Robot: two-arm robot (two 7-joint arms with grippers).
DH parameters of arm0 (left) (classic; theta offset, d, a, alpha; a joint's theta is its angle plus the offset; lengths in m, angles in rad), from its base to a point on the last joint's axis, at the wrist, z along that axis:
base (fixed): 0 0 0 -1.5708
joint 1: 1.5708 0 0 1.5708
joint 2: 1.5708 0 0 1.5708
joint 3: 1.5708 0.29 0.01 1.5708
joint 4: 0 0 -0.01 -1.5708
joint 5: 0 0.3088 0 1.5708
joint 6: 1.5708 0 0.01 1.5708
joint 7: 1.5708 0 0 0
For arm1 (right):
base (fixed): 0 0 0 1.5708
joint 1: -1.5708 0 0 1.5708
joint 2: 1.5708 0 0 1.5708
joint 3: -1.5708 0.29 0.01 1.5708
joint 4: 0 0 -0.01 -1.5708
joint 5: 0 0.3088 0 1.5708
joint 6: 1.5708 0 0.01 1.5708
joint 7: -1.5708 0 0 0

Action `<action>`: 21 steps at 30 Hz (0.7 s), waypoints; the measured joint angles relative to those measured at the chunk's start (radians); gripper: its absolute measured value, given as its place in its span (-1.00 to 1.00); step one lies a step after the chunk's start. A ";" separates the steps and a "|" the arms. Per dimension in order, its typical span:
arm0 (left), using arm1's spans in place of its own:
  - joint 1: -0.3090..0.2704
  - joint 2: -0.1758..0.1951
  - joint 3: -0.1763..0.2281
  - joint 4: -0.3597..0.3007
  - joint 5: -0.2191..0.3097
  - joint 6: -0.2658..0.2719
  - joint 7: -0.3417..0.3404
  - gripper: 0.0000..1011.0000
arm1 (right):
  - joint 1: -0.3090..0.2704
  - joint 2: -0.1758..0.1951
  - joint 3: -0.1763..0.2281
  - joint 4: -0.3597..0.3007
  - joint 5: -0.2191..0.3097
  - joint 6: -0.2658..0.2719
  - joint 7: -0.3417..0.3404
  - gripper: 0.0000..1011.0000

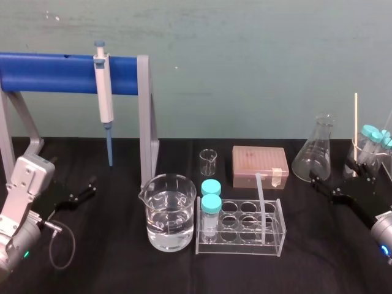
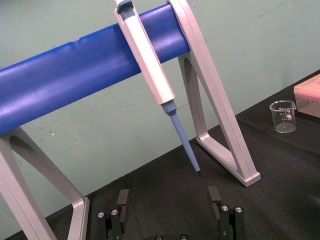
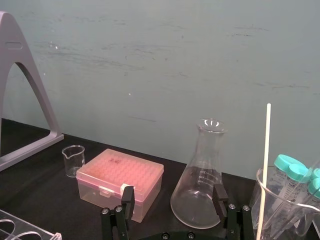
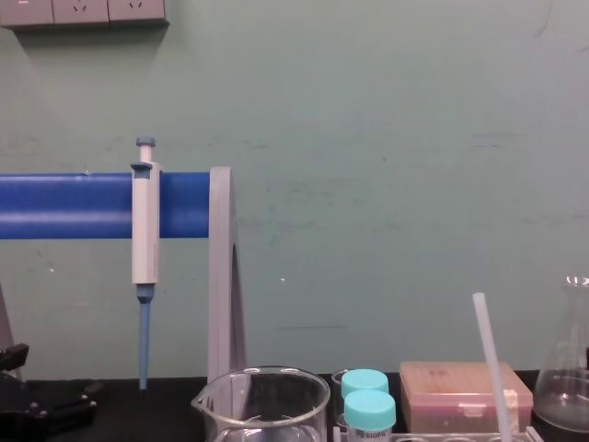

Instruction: Pick up the stirring rod with one hand, then place it down.

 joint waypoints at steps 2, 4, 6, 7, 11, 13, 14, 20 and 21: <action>0.000 0.000 0.000 0.000 0.000 0.000 0.000 0.98 | 0.000 0.001 0.000 0.000 0.000 -0.001 0.001 0.98; 0.000 0.000 0.000 0.000 0.000 0.000 0.000 0.98 | 0.000 0.002 0.000 0.000 0.002 -0.002 0.002 0.98; 0.000 0.000 0.000 0.000 0.000 0.000 0.000 0.98 | 0.000 0.003 0.000 0.000 0.004 -0.003 0.003 0.98; 0.000 0.000 0.000 0.000 0.000 0.000 0.000 0.98 | 0.000 0.004 -0.001 0.000 0.004 -0.004 0.004 0.98; 0.000 0.000 0.000 0.000 0.000 0.000 0.000 0.98 | 0.001 0.005 -0.001 0.000 0.006 -0.006 0.007 0.98; 0.000 0.000 0.000 0.000 0.000 0.000 0.000 0.98 | 0.001 0.006 -0.001 0.000 0.006 -0.007 0.008 0.98; 0.000 0.000 0.000 0.000 0.000 0.000 0.000 0.98 | 0.001 0.006 -0.001 0.000 0.006 -0.007 0.008 0.98; 0.000 0.000 0.000 0.000 0.000 0.000 0.000 0.98 | 0.001 0.007 -0.002 -0.001 0.007 -0.008 0.010 0.98; 0.000 0.000 0.000 0.000 0.000 0.000 0.000 0.98 | 0.001 0.007 -0.002 -0.001 0.007 -0.008 0.010 0.98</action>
